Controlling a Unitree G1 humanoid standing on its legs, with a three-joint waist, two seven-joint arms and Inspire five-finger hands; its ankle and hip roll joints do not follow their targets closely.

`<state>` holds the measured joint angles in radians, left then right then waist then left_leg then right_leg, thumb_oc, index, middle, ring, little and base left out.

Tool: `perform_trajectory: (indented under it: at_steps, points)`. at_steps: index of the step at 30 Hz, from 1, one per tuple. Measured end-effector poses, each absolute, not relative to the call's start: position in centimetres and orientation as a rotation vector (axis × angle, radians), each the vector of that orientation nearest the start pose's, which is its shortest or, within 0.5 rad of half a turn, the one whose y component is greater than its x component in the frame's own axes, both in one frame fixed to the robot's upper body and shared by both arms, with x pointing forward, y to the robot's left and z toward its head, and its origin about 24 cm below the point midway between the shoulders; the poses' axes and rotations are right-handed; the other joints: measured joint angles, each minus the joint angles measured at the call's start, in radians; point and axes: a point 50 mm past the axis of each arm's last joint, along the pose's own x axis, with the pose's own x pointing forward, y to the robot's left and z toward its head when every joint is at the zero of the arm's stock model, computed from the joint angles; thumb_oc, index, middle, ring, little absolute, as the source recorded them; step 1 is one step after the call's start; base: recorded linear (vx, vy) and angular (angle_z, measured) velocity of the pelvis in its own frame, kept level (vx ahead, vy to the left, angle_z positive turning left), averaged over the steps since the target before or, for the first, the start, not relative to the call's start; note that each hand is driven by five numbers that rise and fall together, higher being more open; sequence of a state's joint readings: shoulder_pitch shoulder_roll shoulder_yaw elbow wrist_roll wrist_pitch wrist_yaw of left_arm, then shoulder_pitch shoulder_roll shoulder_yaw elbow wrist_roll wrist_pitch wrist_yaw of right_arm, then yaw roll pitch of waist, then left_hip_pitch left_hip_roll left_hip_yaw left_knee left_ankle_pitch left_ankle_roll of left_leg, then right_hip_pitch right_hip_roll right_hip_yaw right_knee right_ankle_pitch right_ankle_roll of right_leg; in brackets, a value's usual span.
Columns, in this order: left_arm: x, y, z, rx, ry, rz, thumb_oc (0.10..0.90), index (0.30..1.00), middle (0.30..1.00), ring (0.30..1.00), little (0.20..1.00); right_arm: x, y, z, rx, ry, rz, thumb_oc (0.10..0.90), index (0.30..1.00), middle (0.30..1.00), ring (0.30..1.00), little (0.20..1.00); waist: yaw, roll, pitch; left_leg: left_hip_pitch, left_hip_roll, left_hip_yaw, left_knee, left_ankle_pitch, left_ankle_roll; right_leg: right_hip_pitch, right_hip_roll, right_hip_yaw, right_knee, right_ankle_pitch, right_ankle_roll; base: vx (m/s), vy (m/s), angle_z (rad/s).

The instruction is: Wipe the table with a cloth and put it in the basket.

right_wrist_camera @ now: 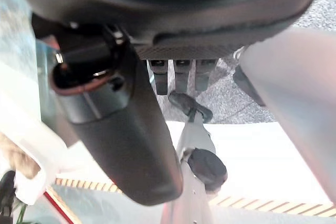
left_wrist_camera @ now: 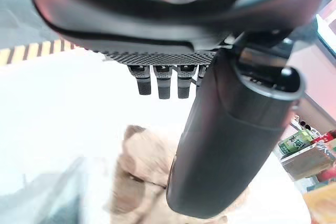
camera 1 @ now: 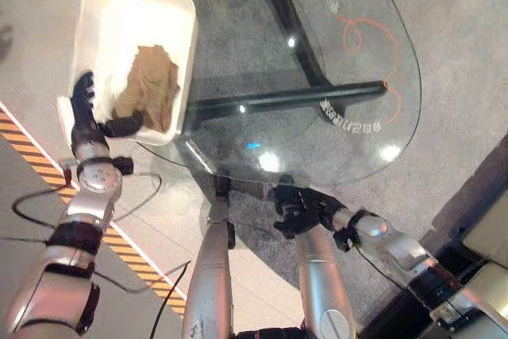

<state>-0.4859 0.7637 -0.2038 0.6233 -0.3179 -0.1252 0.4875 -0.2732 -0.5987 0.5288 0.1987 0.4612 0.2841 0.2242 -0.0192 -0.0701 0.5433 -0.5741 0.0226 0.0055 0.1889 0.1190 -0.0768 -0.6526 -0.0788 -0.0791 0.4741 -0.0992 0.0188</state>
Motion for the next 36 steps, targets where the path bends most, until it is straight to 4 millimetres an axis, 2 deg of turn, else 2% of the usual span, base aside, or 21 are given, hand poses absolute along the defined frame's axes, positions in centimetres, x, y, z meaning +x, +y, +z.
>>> perform_trajectory:
  at_steps: [4, 9, 10, 12, 14, 17, 19, 21, 23, 26, 27, 31, 36]
  points:
    - [30.1, 32.3, 9.0, 0.485, -0.026, 0.569, 0.800, 0.900, 0.900, 0.900, 0.900, 25.2, -17.6, -1.8, -0.225, 0.571, 0.545, 0.800, 0.900, 0.900, 0.900, 0.900, 0.017, 0.004, 0.000, 0.128, 0.005, -0.003, -0.043, 0.007, 0.002, 0.135, 0.005, -0.011, -0.050, -0.001, 0.003, -0.02, -0.111, 0.03]
    - [28.5, 31.1, 6.1, 0.411, 0.038, 0.512, 0.800, 0.900, 0.900, 0.900, 0.900, 23.2, -18.2, -4.4, -0.151, 0.626, 0.499, 0.800, 0.900, 0.900, 0.900, 0.900, 0.025, 0.013, -0.004, 0.270, 0.007, -0.016, -0.097, 0.007, 0.002, 0.282, 0.005, -0.025, -0.103, -0.013, 0.014, 0.02, -0.124, 0.08]
    - [28.0, 30.7, 5.0, 0.389, 0.073, 0.486, 0.800, 0.900, 0.900, 0.900, 0.900, 22.9, -18.1, -4.7, -0.140, 0.632, 0.493, 0.800, 0.900, 0.900, 0.900, 0.900, 0.027, 0.022, -0.008, 0.287, 0.008, -0.017, -0.103, 0.004, -0.001, 0.302, 0.005, -0.027, -0.110, -0.014, 0.015, 0.02, -0.066, 0.02]
    - [27.9, 29.8, 4.1, 0.346, 0.095, 0.452, 0.800, 0.900, 0.900, 0.900, 0.900, 22.6, -18.1, -5.0, -0.133, 0.636, 0.482, 0.800, 0.900, 0.900, 0.900, 0.900, 0.027, 0.036, -0.016, 0.303, 0.008, -0.017, -0.116, 0.003, -0.002, 0.313, 0.006, -0.027, -0.114, -0.014, 0.015, 0.02, -0.060, 0.00]
    - [26.2, 28.0, 0.7, 0.246, 0.198, 0.375, 0.800, 0.900, 0.900, 0.900, 0.900, 22.1, -18.1, -6.2, -0.076, 0.670, 0.431, 0.800, 0.900, 0.900, 0.900, 0.900, 0.029, 0.064, -0.030, 0.343, 0.013, -0.015, -0.139, 0.003, -0.002, 0.347, 0.007, -0.027, -0.129, -0.014, 0.014, 0.03, -0.099, -0.04]
    - [23.4, 24.5, -3.9, 0.114, 0.358, 0.257, 0.800, 0.900, 0.900, 0.900, 0.900, 20.8, -19.3, -7.6, -0.079, 0.733, 0.366, 0.800, 0.900, 0.900, 0.900, 0.900, 0.027, 0.109, -0.098, 0.384, 0.015, -0.015, -0.161, 0.001, 0.001, 0.391, 0.007, -0.030, -0.156, -0.017, 0.016, 0.05, -0.096, 0.00]
    - [21.0, 22.7, -6.8, 0.039, 0.473, 0.207, 0.800, 0.900, 0.900, 0.900, 0.900, 19.9, -20.1, -8.8, -0.075, 0.797, 0.317, 0.800, 0.900, 0.900, 0.900, 0.900, 0.029, 0.125, -0.153, 0.406, 0.019, -0.015, -0.171, 0.003, 0.006, 0.418, 0.010, -0.035, -0.174, -0.019, 0.015, 0.10, -0.091, 0.02]
    - [18.6, 21.5, -9.2, 0.000, 0.593, 0.167, 0.800, 0.900, 0.900, 0.900, 0.900, 18.7, -20.5, -10.2, -0.061, 0.868, 0.275, 0.800, 0.900, 0.900, 0.900, 0.900, 0.032, 0.123, -0.205, 0.431, 0.025, -0.019, -0.171, -0.009, 0.004, 0.450, 0.014, -0.044, -0.184, -0.029, 0.012, 0.10, -0.101, 0.04]
    - [16.5, 20.7, -11.2, -0.033, 0.708, 0.153, 0.800, 0.900, 0.900, 0.900, 0.900, 17.0, -20.5, -11.6, -0.036, 0.945, 0.238, 0.800, 0.900, 0.900, 0.900, 0.900, 0.042, 0.108, -0.265, 0.453, 0.031, -0.021, -0.169, -0.020, 0.003, 0.467, 0.019, -0.047, -0.183, -0.043, 0.006, 0.11, -0.107, 0.02]
    - [13.3, 20.1, -13.8, -0.059, 0.888, 0.157, 0.800, 0.900, 0.900, 0.900, 0.900, 15.3, -19.7, -13.3, 0.003, 1.030, 0.182, 0.800, 0.900, 0.900, 0.900, 0.900, 0.045, 0.087, -0.323, 0.493, 0.039, -0.026, -0.170, -0.030, 0.004, 0.516, 0.029, -0.053, -0.201, -0.047, 0.001, 0.10, -0.084, 0.04]
    - [12.1, 19.8, -14.7, -0.124, 0.947, 0.181, 0.800, 0.900, 0.900, 0.900, 0.900, 14.6, -19.4, -13.9, 0.010, 1.063, 0.163, 0.800, 0.900, 0.900, 0.900, 0.900, 0.045, 0.084, -0.353, 0.505, 0.042, -0.028, -0.173, -0.043, 0.010, 0.535, 0.031, -0.056, -0.210, -0.052, -0.004, 0.10, -0.097, 0.07]
    - [10.4, 19.6, -15.8, -0.180, 1.040, 0.206, 0.800, 0.900, 0.900, 0.900, 0.900, 12.2, -19.5, -15.5, 0.017, 1.181, 0.101, 0.800, 0.900, 0.900, 0.900, 0.900, 0.048, 0.083, -0.446, 0.533, 0.048, -0.034, -0.192, -0.051, 0.006, 0.572, 0.039, -0.058, -0.246, -0.050, -0.006, 0.04, -0.051, 0.04]
    - [9.9, 19.4, -16.3, -0.158, 1.113, 0.160, 0.800, 0.900, 0.900, 0.900, 0.900, 11.2, -19.8, -16.0, 0.016, 1.242, 0.072, 0.800, 0.900, 0.900, 0.900, 0.900, 0.042, 0.100, -0.479, 0.561, 0.054, -0.034, -0.200, -0.052, 0.010, 0.622, 0.047, -0.060, -0.304, -0.029, -0.005, 0.06, -0.007, 0.00]
